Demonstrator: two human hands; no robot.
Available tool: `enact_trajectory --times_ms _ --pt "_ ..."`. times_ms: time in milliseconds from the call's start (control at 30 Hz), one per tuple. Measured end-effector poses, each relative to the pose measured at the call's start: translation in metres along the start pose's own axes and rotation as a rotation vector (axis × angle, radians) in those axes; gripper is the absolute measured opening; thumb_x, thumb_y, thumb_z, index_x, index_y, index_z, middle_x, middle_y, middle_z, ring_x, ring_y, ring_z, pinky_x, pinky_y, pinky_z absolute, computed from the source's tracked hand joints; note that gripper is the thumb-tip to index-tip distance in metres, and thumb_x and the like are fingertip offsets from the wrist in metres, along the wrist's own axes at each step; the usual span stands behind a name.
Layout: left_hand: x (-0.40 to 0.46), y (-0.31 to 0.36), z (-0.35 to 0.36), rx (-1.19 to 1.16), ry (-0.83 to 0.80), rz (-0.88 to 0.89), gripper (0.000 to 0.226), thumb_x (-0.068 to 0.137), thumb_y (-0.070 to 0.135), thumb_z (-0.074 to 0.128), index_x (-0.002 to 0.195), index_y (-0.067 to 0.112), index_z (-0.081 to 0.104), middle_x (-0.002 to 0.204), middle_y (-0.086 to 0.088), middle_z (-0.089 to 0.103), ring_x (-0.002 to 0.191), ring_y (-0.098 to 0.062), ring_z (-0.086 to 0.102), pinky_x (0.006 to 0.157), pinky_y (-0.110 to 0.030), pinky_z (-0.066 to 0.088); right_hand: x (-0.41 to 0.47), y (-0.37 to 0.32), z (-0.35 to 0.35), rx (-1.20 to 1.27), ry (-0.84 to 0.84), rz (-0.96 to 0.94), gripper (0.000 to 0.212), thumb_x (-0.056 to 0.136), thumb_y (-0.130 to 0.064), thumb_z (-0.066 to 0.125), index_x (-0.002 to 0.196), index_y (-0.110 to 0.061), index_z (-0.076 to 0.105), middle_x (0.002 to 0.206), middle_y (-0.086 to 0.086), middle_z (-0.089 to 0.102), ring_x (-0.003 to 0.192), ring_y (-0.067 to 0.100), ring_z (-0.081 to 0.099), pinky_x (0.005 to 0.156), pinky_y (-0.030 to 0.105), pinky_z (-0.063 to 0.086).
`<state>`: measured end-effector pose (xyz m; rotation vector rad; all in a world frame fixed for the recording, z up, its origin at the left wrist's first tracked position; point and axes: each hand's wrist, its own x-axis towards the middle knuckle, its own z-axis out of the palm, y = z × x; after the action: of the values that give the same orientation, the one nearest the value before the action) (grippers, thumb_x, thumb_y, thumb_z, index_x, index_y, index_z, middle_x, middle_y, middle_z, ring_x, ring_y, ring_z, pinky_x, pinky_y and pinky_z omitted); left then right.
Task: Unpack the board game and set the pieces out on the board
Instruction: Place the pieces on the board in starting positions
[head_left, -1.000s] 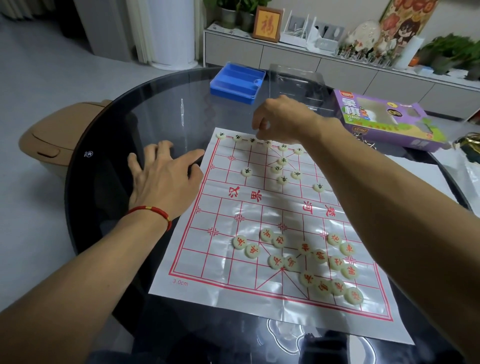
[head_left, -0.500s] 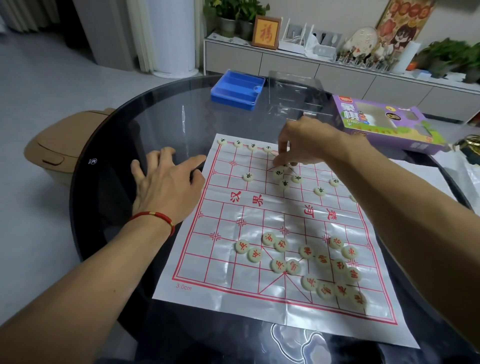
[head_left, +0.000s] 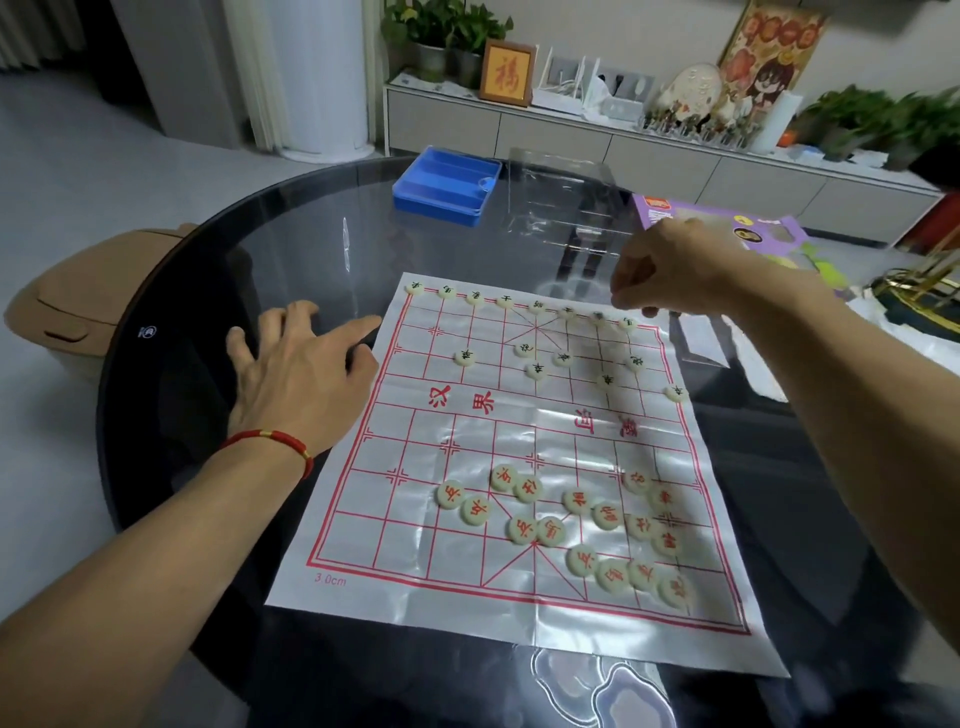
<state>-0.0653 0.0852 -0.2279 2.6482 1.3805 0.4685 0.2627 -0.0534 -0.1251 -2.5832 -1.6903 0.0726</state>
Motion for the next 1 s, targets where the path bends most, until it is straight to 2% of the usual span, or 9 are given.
enact_trajectory --times_ms 100,167,267,367,533,667,733,900,1000 --pt "-0.001 0.002 -0.002 -0.016 0.005 0.0 0.039 0.103 0.038 0.04 0.14 0.041 0.05 0.144 -0.015 0.04 0.14 -0.037 0.027 0.117 -0.064 0.013 -0.011 0.03 0.009 0.084 0.063 0.04 0.012 0.086 -0.013 0.079 0.097 -0.016 0.077 0.078 0.002 0.075 0.061 0.015 0.072 0.056 0.032 0.061" --pt "-0.001 0.002 -0.002 -0.017 0.0 0.006 0.039 0.102 0.038 0.039 0.14 0.041 0.051 0.144 -0.016 0.039 0.14 -0.037 0.026 0.117 -0.064 0.013 -0.016 0.042 0.017 0.092 0.095 0.043 0.02 0.084 -0.009 0.079 0.102 -0.015 0.077 0.086 0.004 0.075 0.068 0.018 0.072 0.066 0.038 0.063" --pt "0.0 0.0 -0.003 -0.018 -0.003 0.005 0.039 0.102 0.038 0.04 0.139 0.041 0.051 0.144 -0.017 0.039 0.14 -0.038 0.025 0.117 -0.065 0.013 -0.022 0.048 0.028 0.033 0.124 -0.01 0.026 0.084 -0.006 0.078 0.11 -0.012 0.075 0.099 0.007 0.074 0.083 0.023 0.068 0.077 0.036 0.058" --pt "0.0 0.0 -0.003 -0.007 -0.007 0.007 0.039 0.102 0.038 0.039 0.139 0.04 0.051 0.144 -0.017 0.039 0.14 -0.039 0.026 0.116 -0.065 0.014 -0.025 0.052 0.036 0.029 0.154 -0.007 0.025 0.086 -0.01 0.078 0.111 -0.009 0.074 0.103 0.009 0.074 0.083 0.023 0.064 0.074 0.031 0.053" --pt "0.001 0.0 -0.003 0.003 -0.016 0.006 0.039 0.102 0.038 0.04 0.14 0.039 0.051 0.144 -0.018 0.039 0.139 -0.04 0.027 0.116 -0.065 0.014 -0.028 0.054 0.046 0.051 0.108 0.022 0.034 0.088 -0.012 0.077 0.121 -0.012 0.07 0.117 0.006 0.072 0.089 0.021 0.066 0.078 0.038 0.059" --pt "0.001 0.0 -0.002 0.0 -0.009 0.012 0.039 0.102 0.038 0.04 0.14 0.04 0.051 0.143 -0.018 0.039 0.138 -0.04 0.027 0.116 -0.065 0.015 -0.03 0.06 0.039 0.046 0.107 0.002 0.039 0.088 0.001 0.073 0.125 -0.011 0.069 0.124 0.007 0.069 0.088 0.019 0.062 0.077 0.032 0.05" --pt "0.001 0.0 -0.002 0.001 -0.01 0.005 0.041 0.102 0.039 0.04 0.141 0.039 0.051 0.144 -0.018 0.039 0.139 -0.04 0.027 0.116 -0.065 0.015 -0.031 0.066 0.037 0.034 0.143 0.006 0.036 0.089 0.004 0.069 0.121 -0.009 0.071 0.121 0.011 0.07 0.094 0.024 0.064 0.079 0.035 0.053" --pt "0.001 -0.001 -0.001 0.006 -0.009 0.005 0.041 0.102 0.039 0.04 0.141 0.038 0.051 0.143 -0.018 0.039 0.139 -0.04 0.027 0.116 -0.065 0.015 -0.028 0.065 0.047 0.002 0.109 0.039 0.025 0.09 -0.019 0.076 0.114 -0.013 0.072 0.109 0.007 0.073 0.089 0.025 0.068 0.078 0.044 0.061" --pt "0.001 -0.001 -0.001 0.007 -0.01 0.006 0.041 0.102 0.039 0.04 0.142 0.037 0.051 0.144 -0.019 0.039 0.139 -0.041 0.027 0.116 -0.065 0.016 -0.026 0.061 0.051 -0.007 0.093 0.057 0.027 0.091 -0.028 0.074 0.114 -0.014 0.071 0.107 0.005 0.072 0.084 0.023 0.069 0.076 0.04 0.061"
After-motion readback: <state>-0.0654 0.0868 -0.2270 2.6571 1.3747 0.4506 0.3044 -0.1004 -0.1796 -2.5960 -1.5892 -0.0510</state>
